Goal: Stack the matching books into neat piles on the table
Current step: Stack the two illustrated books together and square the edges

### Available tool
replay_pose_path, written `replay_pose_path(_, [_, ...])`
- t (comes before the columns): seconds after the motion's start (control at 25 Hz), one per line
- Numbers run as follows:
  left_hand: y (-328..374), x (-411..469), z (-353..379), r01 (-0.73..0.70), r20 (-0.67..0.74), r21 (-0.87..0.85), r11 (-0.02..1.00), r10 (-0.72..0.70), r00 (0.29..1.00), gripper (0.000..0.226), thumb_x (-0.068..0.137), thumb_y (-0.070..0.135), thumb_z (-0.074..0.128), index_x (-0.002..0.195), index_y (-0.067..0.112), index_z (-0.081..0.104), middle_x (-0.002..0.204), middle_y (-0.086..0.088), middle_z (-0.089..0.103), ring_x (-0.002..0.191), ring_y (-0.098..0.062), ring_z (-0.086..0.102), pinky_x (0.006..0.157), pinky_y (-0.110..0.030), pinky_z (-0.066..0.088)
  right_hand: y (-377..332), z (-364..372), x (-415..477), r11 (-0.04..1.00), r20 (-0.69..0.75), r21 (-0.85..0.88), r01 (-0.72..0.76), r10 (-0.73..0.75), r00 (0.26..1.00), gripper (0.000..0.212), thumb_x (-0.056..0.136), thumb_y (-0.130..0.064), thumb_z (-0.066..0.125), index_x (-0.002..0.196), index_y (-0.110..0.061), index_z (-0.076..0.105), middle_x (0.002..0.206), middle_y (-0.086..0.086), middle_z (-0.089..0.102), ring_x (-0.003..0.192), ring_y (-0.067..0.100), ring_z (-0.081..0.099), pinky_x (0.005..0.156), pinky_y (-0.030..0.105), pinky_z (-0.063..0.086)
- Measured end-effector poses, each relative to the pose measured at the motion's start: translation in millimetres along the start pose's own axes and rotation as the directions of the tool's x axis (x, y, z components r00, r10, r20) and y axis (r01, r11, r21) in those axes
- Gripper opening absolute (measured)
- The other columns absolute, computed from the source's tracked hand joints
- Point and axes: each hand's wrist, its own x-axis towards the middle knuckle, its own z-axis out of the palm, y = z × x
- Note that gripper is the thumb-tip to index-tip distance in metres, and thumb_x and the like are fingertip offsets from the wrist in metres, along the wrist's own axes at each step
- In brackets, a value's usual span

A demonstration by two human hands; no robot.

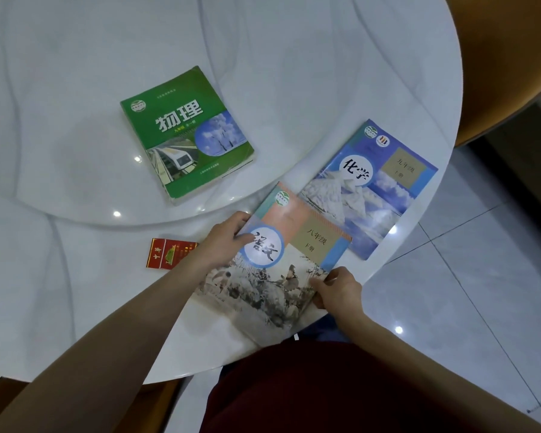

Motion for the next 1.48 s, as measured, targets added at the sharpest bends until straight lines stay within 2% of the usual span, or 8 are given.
replay_pose_path(0.12, [-4.3, -12.5, 2.1, -0.104, -0.004, -0.14, 0.985, 0.104, 0.995, 0.031, 0.096, 0.016, 0.05, 0.125, 0.025, 0.045, 0.118, -0.003, 0.063, 0.112, -0.023, 0.06, 0.091, -0.046, 0.051, 0.8, -0.2, -1.2, 0.999, 0.011, 0.03, 0.014, -0.015, 1.0, 0.021, 0.083, -0.021, 0.068, 0.083, -0.015, 0.049, 0.08, 0.012, 0.069, 0.063, 0.027, 0.069, 0.068, 0.043, 0.061])
replay_pose_path(0.24, [-6.4, -18.5, 1.1, -0.127, -0.028, -0.25, 0.96, 0.123, 0.992, 0.034, 0.096, 0.015, 0.05, 0.129, 0.025, 0.048, 0.125, -0.003, 0.062, 0.118, -0.02, 0.057, 0.097, -0.042, 0.049, 4.1, -0.7, -3.2, 0.994, 0.024, 0.087, 0.058, -0.061, 0.998, 0.02, 0.085, -0.022, 0.066, 0.081, -0.017, 0.047, 0.082, 0.015, 0.067, 0.057, 0.02, 0.062, 0.05, 0.026, 0.055])
replay_pose_path(0.32, [-5.3, -20.8, -0.8, -0.119, -0.036, -0.31, 0.943, 0.114, 0.993, 0.035, 0.096, 0.014, 0.051, 0.129, 0.026, 0.049, 0.127, -0.004, 0.061, 0.118, -0.019, 0.057, 0.098, -0.04, 0.049, 5.2, -2.7, -2.8, 0.987, 0.043, 0.14, 0.082, -0.089, 0.995, 0.017, 0.087, -0.025, 0.065, 0.089, -0.014, 0.052, 0.087, 0.011, 0.066, 0.067, 0.022, 0.064, 0.054, 0.026, 0.055])
replay_pose_path(0.48, [3.3, -24.4, -4.4, -0.136, -0.088, -0.441, 0.887, 0.108, 0.99, 0.035, 0.095, 0.012, 0.052, 0.118, 0.039, 0.055, 0.118, 0.006, 0.067, 0.108, -0.007, 0.064, 0.085, -0.02, 0.055, -5.6, -11.5, 0.0, 0.954, 0.064, 0.267, 0.135, -0.157, 0.986, 0.021, 0.091, -0.025, 0.059, 0.098, -0.004, 0.058, 0.095, 0.013, 0.07, 0.087, 0.03, 0.068, 0.08, 0.046, 0.059])
replay_pose_path(0.68, [13.3, -23.7, -18.9, -0.14, -0.218, -0.543, 0.828, 0.022, 0.976, 0.032, 0.096, 0.011, 0.05, 0.107, 0.04, 0.058, 0.107, 0.011, 0.069, 0.095, -0.002, 0.067, 0.07, -0.016, 0.055, -49.6, -31.4, 3.2, 0.875, 0.144, 0.439, 0.204, -0.293, 0.945, 0.021, 0.094, -0.02, 0.056, 0.076, -0.01, 0.058, 0.072, 0.001, 0.069, 0.067, 0.018, 0.066, 0.059, 0.027, 0.056])
replay_pose_path(0.76, [16.5, -23.0, -27.4, -0.149, -0.292, -0.591, 0.793, -0.039, 0.955, 0.031, 0.095, 0.009, 0.052, 0.106, 0.037, 0.057, 0.097, 0.009, 0.07, 0.081, 0.002, 0.069, 0.062, -0.012, 0.054, -73.6, -36.7, 5.7, 0.857, 0.175, 0.461, 0.229, -0.341, 0.924, 0.02, 0.095, -0.017, 0.055, 0.077, -0.011, 0.06, 0.073, 0.0, 0.07, 0.068, 0.017, 0.066, 0.061, 0.028, 0.054])
replay_pose_path(1.24, [28.0, -6.8, -100.6, -0.187, -0.501, -0.736, 0.651, -0.337, 0.797, 0.026, 0.094, 0.015, 0.055, 0.12, 0.018, 0.054, 0.105, -0.001, 0.062, 0.084, -0.003, 0.058, 0.063, -0.019, 0.043, -237.3, -19.1, 29.5, 0.83, 0.285, 0.376, 0.411, -0.526, 0.802, 0.017, 0.094, -0.008, 0.055, 0.082, -0.003, 0.066, 0.075, 0.01, 0.065, 0.066, 0.02, 0.058, 0.065, 0.032, 0.051])
replay_pose_path(1.48, [29.7, 20.1, -140.5, -0.227, -0.554, -0.759, 0.61, -0.423, 0.717, 0.032, 0.094, 0.01, 0.053, 0.126, 0.01, 0.051, 0.11, -0.005, 0.058, 0.096, -0.021, 0.054, 0.079, -0.032, 0.043, -313.3, 12.7, 65.8, 0.821, 0.349, 0.268, 0.503, -0.57, 0.744, 0.023, 0.093, -0.012, 0.058, 0.088, 0.01, 0.064, 0.081, 0.017, 0.059, 0.075, 0.026, 0.052, 0.072, 0.04, 0.047])
